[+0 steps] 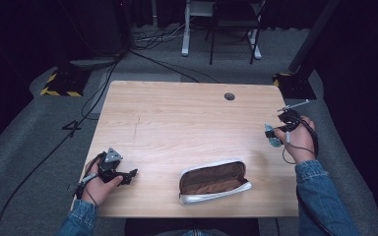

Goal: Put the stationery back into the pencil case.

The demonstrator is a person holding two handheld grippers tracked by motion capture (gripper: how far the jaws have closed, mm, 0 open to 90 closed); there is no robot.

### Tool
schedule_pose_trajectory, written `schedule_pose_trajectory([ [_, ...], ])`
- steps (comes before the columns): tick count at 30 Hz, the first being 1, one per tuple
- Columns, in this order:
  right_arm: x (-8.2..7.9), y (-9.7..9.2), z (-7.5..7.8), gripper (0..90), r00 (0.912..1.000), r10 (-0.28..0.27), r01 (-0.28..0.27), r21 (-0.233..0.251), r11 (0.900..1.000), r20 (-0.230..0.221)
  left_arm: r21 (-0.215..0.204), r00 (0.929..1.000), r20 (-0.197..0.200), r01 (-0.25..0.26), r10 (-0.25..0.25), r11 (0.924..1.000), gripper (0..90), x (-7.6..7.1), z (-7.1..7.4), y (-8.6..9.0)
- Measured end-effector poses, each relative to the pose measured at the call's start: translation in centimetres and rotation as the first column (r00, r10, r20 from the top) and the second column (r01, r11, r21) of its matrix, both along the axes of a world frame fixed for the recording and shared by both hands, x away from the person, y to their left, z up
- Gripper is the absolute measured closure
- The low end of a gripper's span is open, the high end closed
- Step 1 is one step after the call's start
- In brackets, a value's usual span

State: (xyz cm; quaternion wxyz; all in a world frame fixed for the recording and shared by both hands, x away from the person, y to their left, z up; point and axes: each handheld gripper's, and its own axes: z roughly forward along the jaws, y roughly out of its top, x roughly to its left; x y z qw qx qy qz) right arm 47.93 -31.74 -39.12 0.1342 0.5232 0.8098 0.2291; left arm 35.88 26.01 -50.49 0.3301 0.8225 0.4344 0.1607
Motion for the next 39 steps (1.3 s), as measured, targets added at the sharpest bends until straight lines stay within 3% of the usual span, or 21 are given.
schedule_pose_trajectory([
  [9, -2.2, 0.8, 1.9, 50.5, 0.9968, 0.061, -0.062, 0.029, 0.9977, 0.052, -0.001, 1.0000, 0.002, -0.002, 0.002, 1.0000, 10.6, 0.0, 0.0, 0.0],
  [20, -5.6, 3.0, 3.8, 50.5, 0.9819, 0.152, -0.160, 0.071, 0.9845, 0.114, 0.001, 1.0000, 0.000, -0.001, 0.001, 1.0000, 10.6, 0.0, 0.0, 0.0],
  [28, -7.8, 4.7, 4.7, 50.5, 0.9622, 0.231, -0.246, 0.100, 0.9640, 0.145, 0.001, 1.0000, 0.000, -0.001, 0.001, 1.0000, 10.6, 0.0, 0.0, 0.0],
  [30, -8.5, 5.4, 5.0, 50.5, 0.9538, 0.259, -0.277, 0.114, 0.9540, 0.153, 0.001, 1.0000, 0.001, -0.001, 0.001, 1.0000, 10.6, 0.0, 0.0, 0.0],
  [33, -9.0, 5.9, 5.2, 50.5, 0.9496, 0.276, -0.294, 0.122, 0.9479, 0.149, 0.001, 1.0000, 0.000, -0.001, 0.001, 1.0000, 10.6, 0.0, 0.0, 0.0],
  [39, -10.5, 7.3, 5.5, 50.5, 0.9295, 0.329, -0.351, 0.128, 0.9276, 0.168, 0.001, 1.0000, 0.001, -0.001, 0.001, 1.0000, 10.7, 0.0, 0.0, 0.0],
])
